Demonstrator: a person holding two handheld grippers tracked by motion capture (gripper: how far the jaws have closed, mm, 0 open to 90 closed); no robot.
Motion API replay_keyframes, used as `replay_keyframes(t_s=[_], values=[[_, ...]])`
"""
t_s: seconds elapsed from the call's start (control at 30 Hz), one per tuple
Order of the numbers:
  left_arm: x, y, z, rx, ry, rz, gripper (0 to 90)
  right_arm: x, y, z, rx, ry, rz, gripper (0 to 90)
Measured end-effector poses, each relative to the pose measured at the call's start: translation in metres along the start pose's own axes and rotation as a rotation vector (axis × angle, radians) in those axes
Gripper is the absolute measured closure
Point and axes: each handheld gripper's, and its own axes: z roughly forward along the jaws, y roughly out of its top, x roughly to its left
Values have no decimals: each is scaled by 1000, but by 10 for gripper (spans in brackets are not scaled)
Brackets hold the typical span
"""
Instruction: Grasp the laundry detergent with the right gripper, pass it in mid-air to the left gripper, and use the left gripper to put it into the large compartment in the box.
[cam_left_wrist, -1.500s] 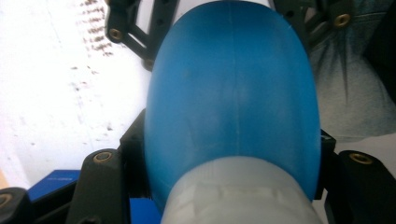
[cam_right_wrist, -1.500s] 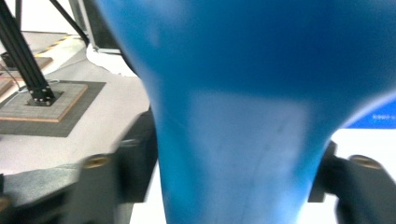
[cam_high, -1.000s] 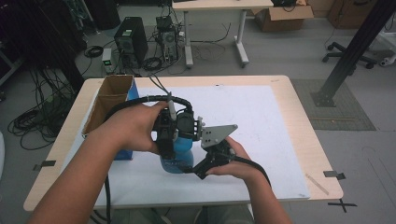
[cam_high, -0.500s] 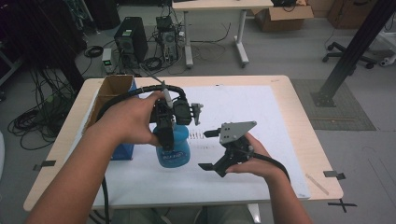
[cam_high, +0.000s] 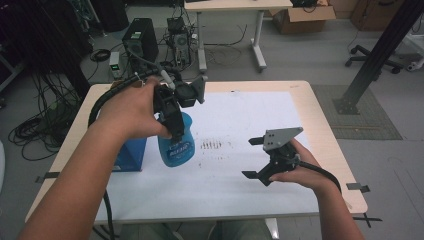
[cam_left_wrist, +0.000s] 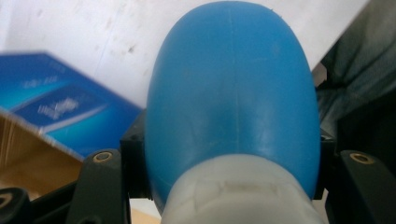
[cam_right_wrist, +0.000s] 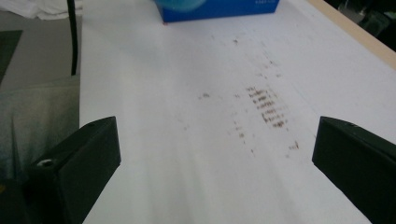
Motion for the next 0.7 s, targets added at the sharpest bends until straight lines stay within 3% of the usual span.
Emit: replay_keyframes(t_s=[0.07,0.1,0.13,0.17,0.2,0.3,0.37,0.4,0.47,0.57,0.6,0.67,0.7], values=[[11,-2,-8,8,-5,-103,389,-3,-8,-6,24,-14,13,12],[11,-2,-8,8,-5,-103,389,-3,-8,-6,24,-14,13,12],[15,-3,-11,8,-11,-145,389,-4,-10,-8,28,-17,15,12],[24,-6,-17,1,-25,-227,389,-5,-14,-11,37,-22,25,13],[24,-6,-17,1,-25,-227,388,-5,-14,-11,37,-22,25,13],[40,-14,-28,-16,-53,-333,389,-8,-18,-16,56,-29,29,14],[49,-19,-35,-24,-66,-382,388,-9,-20,-18,79,-33,26,15],[49,-19,-35,-24,-66,-382,388,-9,-20,-18,79,-33,26,15],[59,-28,-45,-29,-62,-447,388,-11,-20,-21,103,-35,23,16],[69,-36,-55,-25,-51,-510,388,-12,-19,-24,138,-38,10,19],[69,-36,-55,-25,-51,-510,388,-12,-19,-24,138,-38,10,19],[78,-45,-64,-25,-35,-573,388,-15,-17,-28,191,-41,-7,22],[78,-45,-64,-25,-35,-573,388,-15,-17,-28,191,-41,-7,22]])
